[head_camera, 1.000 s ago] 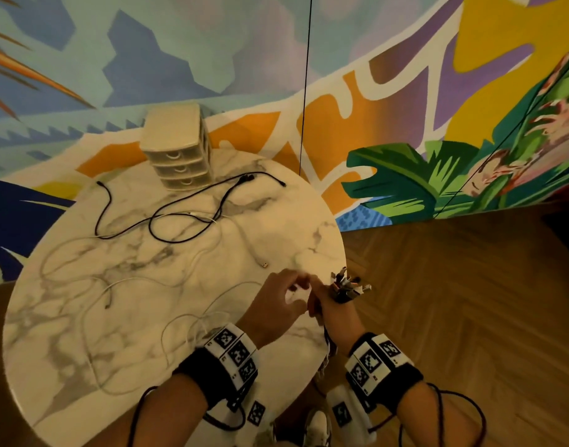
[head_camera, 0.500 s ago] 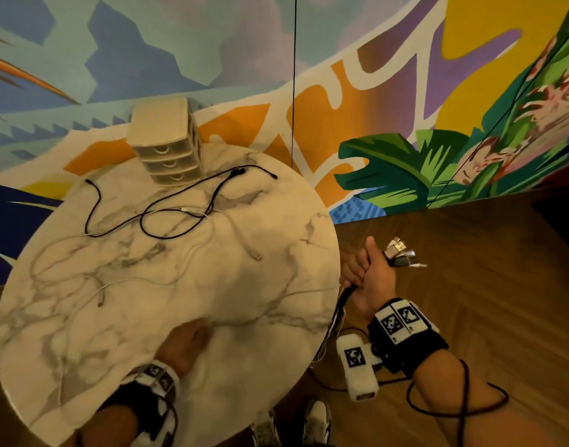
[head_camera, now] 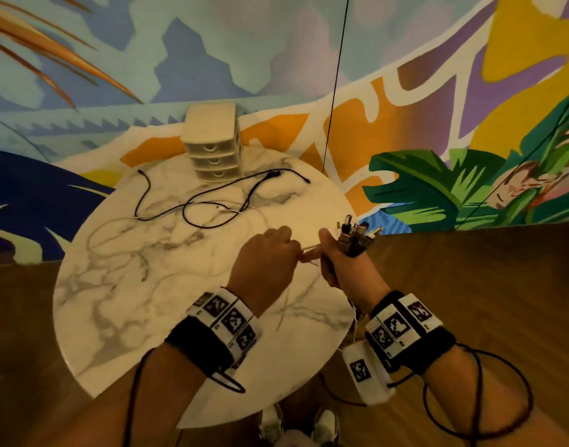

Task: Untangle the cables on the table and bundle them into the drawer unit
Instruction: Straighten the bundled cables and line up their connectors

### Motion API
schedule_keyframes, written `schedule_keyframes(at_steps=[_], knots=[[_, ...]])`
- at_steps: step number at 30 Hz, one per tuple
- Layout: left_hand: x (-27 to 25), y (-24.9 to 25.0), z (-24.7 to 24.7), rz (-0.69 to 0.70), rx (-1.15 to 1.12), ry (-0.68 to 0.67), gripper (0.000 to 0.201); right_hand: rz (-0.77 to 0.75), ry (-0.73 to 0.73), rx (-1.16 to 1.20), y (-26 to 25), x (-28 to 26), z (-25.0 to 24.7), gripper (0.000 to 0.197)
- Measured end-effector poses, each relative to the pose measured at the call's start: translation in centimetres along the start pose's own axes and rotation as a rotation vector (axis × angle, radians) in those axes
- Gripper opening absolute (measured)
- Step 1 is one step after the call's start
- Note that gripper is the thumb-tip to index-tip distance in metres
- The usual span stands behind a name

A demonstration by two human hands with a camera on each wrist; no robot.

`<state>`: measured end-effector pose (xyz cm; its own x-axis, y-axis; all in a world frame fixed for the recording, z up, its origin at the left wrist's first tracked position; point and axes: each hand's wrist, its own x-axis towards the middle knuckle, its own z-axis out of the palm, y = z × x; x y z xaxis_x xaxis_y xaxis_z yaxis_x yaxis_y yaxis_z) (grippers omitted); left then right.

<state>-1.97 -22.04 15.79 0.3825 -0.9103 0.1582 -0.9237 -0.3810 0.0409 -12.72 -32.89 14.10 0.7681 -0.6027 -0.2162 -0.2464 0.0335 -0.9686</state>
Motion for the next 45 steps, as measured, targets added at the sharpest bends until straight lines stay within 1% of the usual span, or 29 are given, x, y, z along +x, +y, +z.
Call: schedule_keyframes(at_steps=[2,5,7,8,10,12,14,15,18,19,20,21,22,23,24,25,26,27,28,30,31,32,34,35,36,38,40,42,45], knots=[[-0.4,0.8,0.4,-0.009,-0.015,-0.043,0.018,0.019,0.023,-0.087,0.3,-0.2,0.5,0.051],[-1.4,0.8,0.4,0.075,-0.033,-0.041,0.021,0.038,0.055,-0.155,1.2,-0.6,0.6,0.048],[-1.9,0.9,0.7,0.101,-0.027,-0.041,0.017,0.042,0.089,-0.154,1.6,-0.5,0.8,0.045],[-2.1,0.9,1.1,0.065,-0.006,-0.075,0.016,0.037,0.115,-0.164,1.6,-0.4,0.8,0.043],[-2.3,0.4,2.1,-0.081,0.005,-0.138,0.021,0.031,0.184,-0.141,1.5,-0.2,0.7,0.044],[-2.6,-1.2,3.2,-0.222,-0.031,-0.163,0.022,0.034,0.239,-0.064,1.3,0.1,0.0,0.045],[-3.1,-3.5,4.1,-0.294,-0.001,-0.201,0.023,0.036,0.306,0.03,0.8,0.3,-0.9,0.047],[-3.5,-4.7,4.6,-0.319,0.019,-0.263,0.023,0.031,0.342,0.084,0.5,0.2,-1.4,0.045],[-5.1,-9.0,6.4,-0.394,-0.039,-0.54,0.029,0.016,0.454,0.227,-0.6,0.5,-3.1,0.031],[-5.4,-10.5,6.6,-0.405,-0.068,-0.607,0.03,0.017,0.497,0.277,-0.7,0.6,-3.9,0.029],[-5.4,-12.0,6.3,-0.42,-0.088,-0.611,0.029,0.015,0.539,0.334,-0.6,0.8,-4.7,0.029],[-5.2,-13.4,5.9,-0.44,-0.114,-0.53,0.027,0.013,0.577,0.381,-0.4,1.1,-5.4,0.031],[-4.8,-14.5,5.2,-0.458,-0.158,-0.366,0.025,0.02,0.608,0.407,-0.2,1.3,-6.0,0.034],[-4.4,-15.4,4.4,-0.458,-0.213,-0.15,0.022,0.027,0.63,0.426,0.0,1.5,-6.5,0.036],[-4.0,-15.7,3.5,-0.433,-0.269,0.029,0.019,0.032,0.649,0.443,0.2,1.7,-6.8,0.036],[-3.6,-15.7,2.9,-0.393,-0.324,0.095,0.017,0.033,0.671,0.457,0.3,1.7,-7.0,0.035],[-3.5,-15.4,2.5,-0.352,-0.361,0.031,0.014,0.038,0.696,0.466,0.3,1.7,-7.0,0.035],[-3.6,-15.2,2.6,-0.324,-0.363,-0.089,0.015,0.042,0.72,0.463,0.4,1.7,-7.0,0.035],[-3.8,-15.1,2.8,-0.328,-0.341,-0.172,0.016,0.045,0.744,0.457,0.7,1.8,-7.1,0.035],[-4.0,-15.4,3.1,-0.393,-0.34,-0.172,0.014,0.066,0.803,0.458,1.3,1.9,-7.4,0.036],[-4.2,-15.7,3.1,-0.407,-0.363,-0.198,0.012,0.08,0.842,0.466,1.7,2.1,-7.8,0.037],[-4.3,-15.8,3.2,-0.405,-0.383,-0.293,0.012,0.088,0.879,0.477,2.0,2.1,-8.0,0.038],[-4.3,-15.5,3.2,-0.394,-0.395,-0.501,0.022,0.075,0.941,0.516,2.9,2.2,-8.5,0.04],[-4.4,-15.1,3.3,-0.401,-0.406,-0.537,0.031,0.066,0.948,0.529,3.3,2.2,-8.4,0.042],[-4.2,-14.3,3.2,-0.406,-0.441,-0.526,0.041,0.063,0.925,0.533,3.8,2.2,-8.2,0.045],[-3.6,-12.6,3.0,-0.379,-0.555,-0.477,0.056,0.088,0.805,0.495,4.5,1.8,-7.0,0.054],[-2.5,-10.5,2.7,-0.299,-0.616,-0.478,0.06,0.111,0.647,0.439,4.4,1.0,-5.1,0.06],[-1.5,-8.3,2.1,-0.234,-0.648,-0.495,0.062,0.094,0.485,0.367,3.7,-0.1,-2.8,0.063],[-0.2,-5.7,1.4,-0.166,-0.649,-0.551,0.063,0.051,0.21,0.174,2.6,-1.5,0.4,0.06]])
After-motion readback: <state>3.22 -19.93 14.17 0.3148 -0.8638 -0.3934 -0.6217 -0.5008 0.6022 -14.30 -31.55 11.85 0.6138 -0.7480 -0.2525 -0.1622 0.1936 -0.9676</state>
